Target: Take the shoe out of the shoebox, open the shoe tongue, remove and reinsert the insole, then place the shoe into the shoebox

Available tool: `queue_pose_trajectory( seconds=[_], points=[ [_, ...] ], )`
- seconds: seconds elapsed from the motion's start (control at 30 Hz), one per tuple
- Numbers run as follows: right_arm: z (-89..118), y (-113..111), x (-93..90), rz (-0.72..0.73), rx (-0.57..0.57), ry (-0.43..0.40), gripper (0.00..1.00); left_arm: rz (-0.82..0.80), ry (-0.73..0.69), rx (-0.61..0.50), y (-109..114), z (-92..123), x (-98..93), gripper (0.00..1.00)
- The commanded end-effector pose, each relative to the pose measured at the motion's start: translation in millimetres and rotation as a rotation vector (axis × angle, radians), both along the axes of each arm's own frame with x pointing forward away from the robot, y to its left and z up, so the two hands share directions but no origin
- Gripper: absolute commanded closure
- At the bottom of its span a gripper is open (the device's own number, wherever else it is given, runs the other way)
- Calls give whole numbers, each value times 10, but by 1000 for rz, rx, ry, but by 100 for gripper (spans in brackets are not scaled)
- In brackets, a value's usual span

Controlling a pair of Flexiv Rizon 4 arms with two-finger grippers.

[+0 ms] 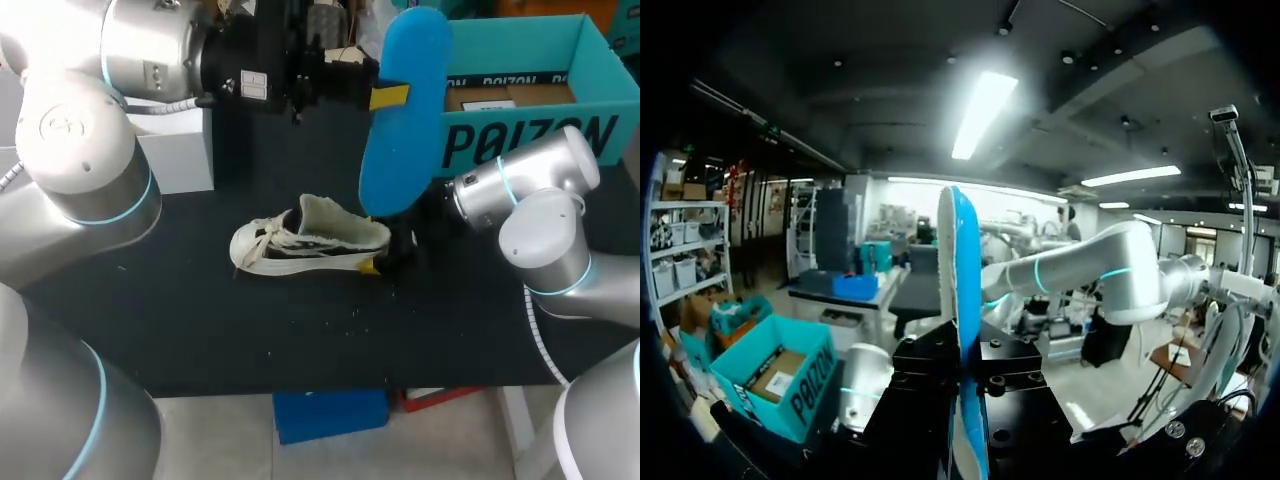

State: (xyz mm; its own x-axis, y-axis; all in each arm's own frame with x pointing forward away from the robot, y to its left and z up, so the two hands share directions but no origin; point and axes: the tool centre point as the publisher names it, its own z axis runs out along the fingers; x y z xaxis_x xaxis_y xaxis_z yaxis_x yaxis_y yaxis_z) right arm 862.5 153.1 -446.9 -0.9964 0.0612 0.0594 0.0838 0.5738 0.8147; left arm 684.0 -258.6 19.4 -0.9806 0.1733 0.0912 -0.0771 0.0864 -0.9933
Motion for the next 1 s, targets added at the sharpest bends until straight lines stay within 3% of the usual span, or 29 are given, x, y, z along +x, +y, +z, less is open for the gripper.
queue_pose_trajectory(
  seconds=[0.03,0.43,1.0],
  points=[
    [-19,-3,18,0,-1,2,100,23,23,-68,8,24,-177,100],
    [-19,-3,18,0,-1,2,100,-48,101,-149,70,271,-545,100],
    [-19,-3,18,0,-1,2,100,-104,116,-191,189,549,-833,100]
  ],
)
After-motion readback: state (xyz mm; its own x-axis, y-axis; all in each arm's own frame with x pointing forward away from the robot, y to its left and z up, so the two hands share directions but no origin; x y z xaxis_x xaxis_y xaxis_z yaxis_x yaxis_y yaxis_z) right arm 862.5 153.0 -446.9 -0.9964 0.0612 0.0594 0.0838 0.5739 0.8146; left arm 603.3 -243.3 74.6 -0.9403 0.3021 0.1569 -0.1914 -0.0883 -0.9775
